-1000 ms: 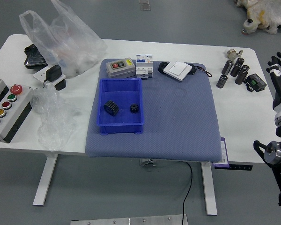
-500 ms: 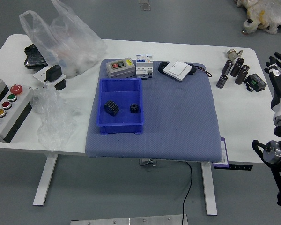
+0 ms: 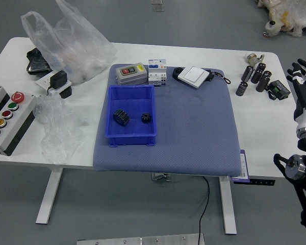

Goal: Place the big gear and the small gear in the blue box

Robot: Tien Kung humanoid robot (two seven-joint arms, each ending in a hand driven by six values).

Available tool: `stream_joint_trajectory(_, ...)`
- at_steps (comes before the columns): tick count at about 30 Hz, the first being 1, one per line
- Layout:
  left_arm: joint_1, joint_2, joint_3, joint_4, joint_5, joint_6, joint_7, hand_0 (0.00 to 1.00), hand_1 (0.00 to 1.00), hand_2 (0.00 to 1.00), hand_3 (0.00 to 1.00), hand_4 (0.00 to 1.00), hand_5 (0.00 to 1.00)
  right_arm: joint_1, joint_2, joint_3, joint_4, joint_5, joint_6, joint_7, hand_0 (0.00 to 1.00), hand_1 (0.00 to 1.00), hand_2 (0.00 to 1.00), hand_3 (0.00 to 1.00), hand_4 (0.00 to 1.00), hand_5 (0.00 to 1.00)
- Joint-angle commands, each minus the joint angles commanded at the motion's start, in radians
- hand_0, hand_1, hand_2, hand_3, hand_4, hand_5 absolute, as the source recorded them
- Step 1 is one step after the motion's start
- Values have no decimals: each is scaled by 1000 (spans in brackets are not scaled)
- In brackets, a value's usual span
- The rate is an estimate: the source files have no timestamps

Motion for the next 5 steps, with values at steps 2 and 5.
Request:
stream_joint_trajectory(2, 0, -1, -5, 0, 3, -1, 0, 620, 465, 499, 657, 692, 279, -4, 4, 6, 0, 3, -1, 3, 729, 680, 704, 672, 653, 364)
stream_joint_trajectory(5, -4, -2, -12, 1, 10, -2, 0, 620, 465, 499, 657, 692, 279, -9, 14, 22, 2, 6, -1, 6, 729, 680, 704, 672, 653, 364)
